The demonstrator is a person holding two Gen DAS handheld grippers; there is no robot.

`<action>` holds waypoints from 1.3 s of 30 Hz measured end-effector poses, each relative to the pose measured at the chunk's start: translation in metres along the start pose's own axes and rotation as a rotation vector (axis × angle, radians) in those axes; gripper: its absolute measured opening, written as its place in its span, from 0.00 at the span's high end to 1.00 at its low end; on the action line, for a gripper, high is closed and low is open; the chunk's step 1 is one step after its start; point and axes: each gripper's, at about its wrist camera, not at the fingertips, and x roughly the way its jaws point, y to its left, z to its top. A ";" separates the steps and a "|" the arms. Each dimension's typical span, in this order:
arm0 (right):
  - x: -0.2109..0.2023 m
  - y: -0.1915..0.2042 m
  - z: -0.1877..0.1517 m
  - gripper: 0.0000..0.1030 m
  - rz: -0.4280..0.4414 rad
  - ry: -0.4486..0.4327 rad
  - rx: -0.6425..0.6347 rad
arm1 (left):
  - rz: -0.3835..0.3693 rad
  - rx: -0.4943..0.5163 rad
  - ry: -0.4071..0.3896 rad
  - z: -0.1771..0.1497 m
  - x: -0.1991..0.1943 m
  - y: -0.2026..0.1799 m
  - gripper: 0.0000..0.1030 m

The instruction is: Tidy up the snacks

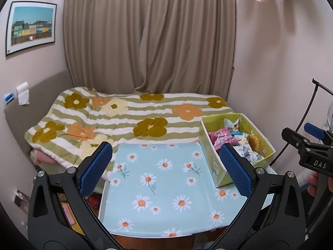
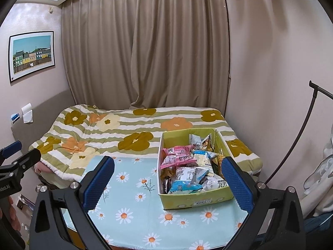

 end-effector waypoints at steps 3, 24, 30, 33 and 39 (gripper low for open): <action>0.001 0.001 -0.001 0.01 -0.001 0.001 0.001 | 0.001 0.002 -0.001 0.000 0.000 0.000 0.00; 0.003 0.000 -0.002 0.01 -0.002 0.003 0.001 | -0.005 -0.005 0.008 -0.002 0.004 0.005 0.00; 0.003 0.000 -0.003 0.01 -0.004 0.003 0.004 | 0.011 0.000 0.003 -0.003 0.004 0.006 0.00; 0.003 0.000 -0.005 0.01 -0.008 0.006 0.005 | 0.043 -0.002 -0.020 -0.003 0.001 0.006 0.00; 0.004 0.001 -0.005 0.01 -0.010 0.018 0.004 | 0.058 -0.021 -0.003 -0.008 0.006 0.011 0.00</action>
